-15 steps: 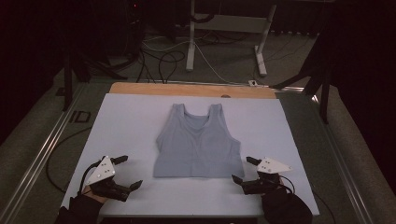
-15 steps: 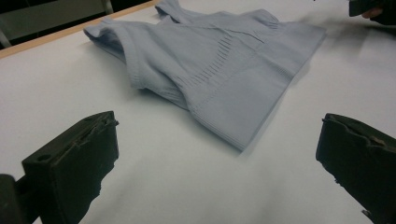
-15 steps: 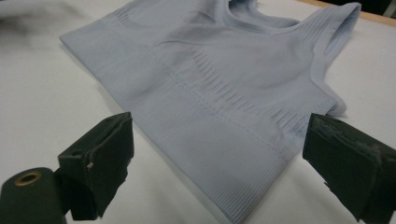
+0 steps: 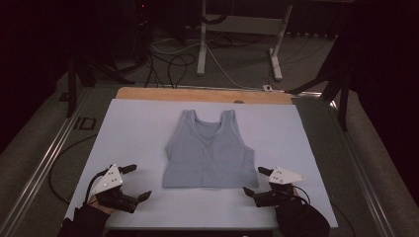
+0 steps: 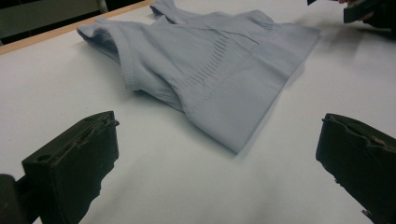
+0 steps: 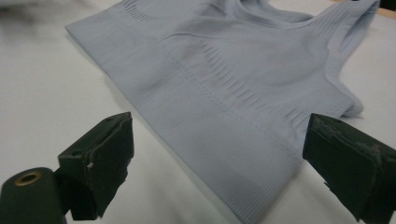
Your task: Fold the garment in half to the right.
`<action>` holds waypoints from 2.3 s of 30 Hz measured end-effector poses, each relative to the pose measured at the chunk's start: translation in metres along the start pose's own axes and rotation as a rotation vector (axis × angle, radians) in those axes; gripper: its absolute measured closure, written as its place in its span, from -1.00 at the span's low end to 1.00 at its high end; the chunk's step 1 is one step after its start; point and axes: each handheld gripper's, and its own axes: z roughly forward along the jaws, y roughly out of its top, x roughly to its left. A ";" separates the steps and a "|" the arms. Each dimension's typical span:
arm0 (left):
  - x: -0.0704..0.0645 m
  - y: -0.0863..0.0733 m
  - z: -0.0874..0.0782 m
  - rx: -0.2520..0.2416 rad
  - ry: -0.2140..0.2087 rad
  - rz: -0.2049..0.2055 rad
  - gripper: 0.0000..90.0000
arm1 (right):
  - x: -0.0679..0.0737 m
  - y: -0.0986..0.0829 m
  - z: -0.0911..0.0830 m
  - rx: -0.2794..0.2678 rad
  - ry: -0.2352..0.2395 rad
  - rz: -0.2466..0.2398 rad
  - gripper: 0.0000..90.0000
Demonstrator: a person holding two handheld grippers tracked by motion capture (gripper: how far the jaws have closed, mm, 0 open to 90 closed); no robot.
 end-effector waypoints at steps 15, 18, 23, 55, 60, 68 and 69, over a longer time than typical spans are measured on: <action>-0.003 0.013 0.001 0.009 -0.034 0.015 -1.00 | 0.015 0.019 0.001 0.019 0.039 -0.018 -0.80; -0.003 0.017 0.000 0.005 -0.041 0.014 -1.00 | 0.012 0.027 -0.003 0.007 0.038 -0.030 -0.80; -0.003 0.027 0.001 0.000 -0.052 0.017 -1.00 | 0.010 0.043 -0.005 -0.014 0.038 -0.032 -0.80; -0.004 0.082 0.005 0.053 -0.028 0.041 -1.00 | -0.009 0.163 0.042 -0.099 0.095 -0.172 -0.80; -0.006 0.085 0.011 0.064 -0.031 0.031 -1.00 | -0.008 0.172 0.059 -0.096 0.120 -0.169 -0.80; -0.012 0.085 0.027 0.101 0.021 0.012 -1.00 | -0.011 0.189 0.091 -0.081 0.137 -0.152 -0.80; -0.013 0.084 0.029 0.103 0.021 0.000 -1.00 | -0.012 0.191 0.095 -0.082 0.135 -0.148 -0.79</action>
